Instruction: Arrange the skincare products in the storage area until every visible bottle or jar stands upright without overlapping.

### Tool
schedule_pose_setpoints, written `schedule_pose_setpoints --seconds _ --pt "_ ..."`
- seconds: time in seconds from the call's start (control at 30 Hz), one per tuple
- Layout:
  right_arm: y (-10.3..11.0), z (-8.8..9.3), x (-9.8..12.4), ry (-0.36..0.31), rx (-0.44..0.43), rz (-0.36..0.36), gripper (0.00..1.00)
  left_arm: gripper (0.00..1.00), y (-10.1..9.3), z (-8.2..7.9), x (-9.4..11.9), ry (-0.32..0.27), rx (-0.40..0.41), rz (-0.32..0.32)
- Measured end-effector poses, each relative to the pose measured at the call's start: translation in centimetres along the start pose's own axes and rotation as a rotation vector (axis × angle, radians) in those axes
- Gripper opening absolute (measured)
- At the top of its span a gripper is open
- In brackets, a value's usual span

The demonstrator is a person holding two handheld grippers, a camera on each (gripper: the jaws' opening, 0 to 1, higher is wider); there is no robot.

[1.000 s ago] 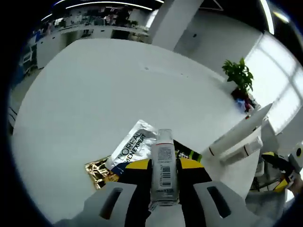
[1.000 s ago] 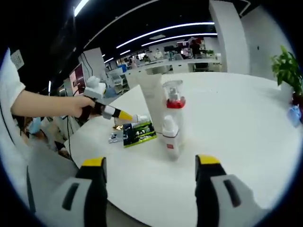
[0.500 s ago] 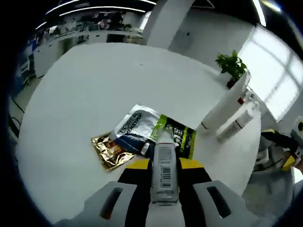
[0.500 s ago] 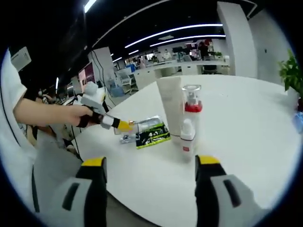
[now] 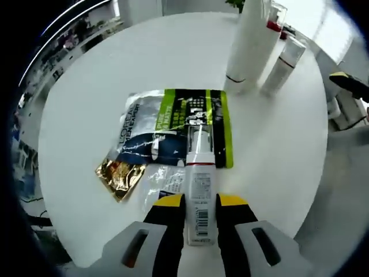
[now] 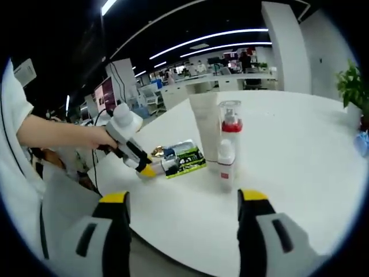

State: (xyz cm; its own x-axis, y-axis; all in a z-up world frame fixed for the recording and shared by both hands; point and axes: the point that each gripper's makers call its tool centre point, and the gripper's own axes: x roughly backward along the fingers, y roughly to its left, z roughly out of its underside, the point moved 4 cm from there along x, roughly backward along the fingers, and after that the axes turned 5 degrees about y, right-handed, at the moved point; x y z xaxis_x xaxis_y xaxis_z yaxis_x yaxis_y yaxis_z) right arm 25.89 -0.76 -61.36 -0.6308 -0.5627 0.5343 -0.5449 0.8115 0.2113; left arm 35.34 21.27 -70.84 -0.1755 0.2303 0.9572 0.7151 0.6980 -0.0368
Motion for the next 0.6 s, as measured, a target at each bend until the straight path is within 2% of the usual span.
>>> schedule_pose_setpoints --seconds 0.07,0.13,0.3,0.4,0.5,0.6 --pt "0.0 0.1 0.0 0.0 -0.002 0.001 0.76 0.17 0.1 0.0 0.0 0.024 -0.017 0.006" --pt "0.1 0.1 0.0 -0.001 -0.004 0.001 0.76 0.17 0.2 0.1 0.0 0.04 -0.089 0.018" --pt "0.3 0.0 0.1 -0.009 -0.003 0.0 0.76 0.17 0.2 0.0 0.1 0.037 -0.046 0.02" --pt "0.4 -0.2 0.3 -0.015 0.001 0.001 0.76 0.16 0.3 0.1 0.3 -0.035 0.031 0.039" --pt "0.4 -0.2 0.6 -0.017 0.001 0.001 0.76 0.16 -0.3 0.5 0.6 -0.102 0.169 0.121" --pt "0.5 0.0 0.7 -0.015 -0.002 -0.003 0.76 0.16 -1.0 0.9 1.2 -0.157 0.236 0.172"
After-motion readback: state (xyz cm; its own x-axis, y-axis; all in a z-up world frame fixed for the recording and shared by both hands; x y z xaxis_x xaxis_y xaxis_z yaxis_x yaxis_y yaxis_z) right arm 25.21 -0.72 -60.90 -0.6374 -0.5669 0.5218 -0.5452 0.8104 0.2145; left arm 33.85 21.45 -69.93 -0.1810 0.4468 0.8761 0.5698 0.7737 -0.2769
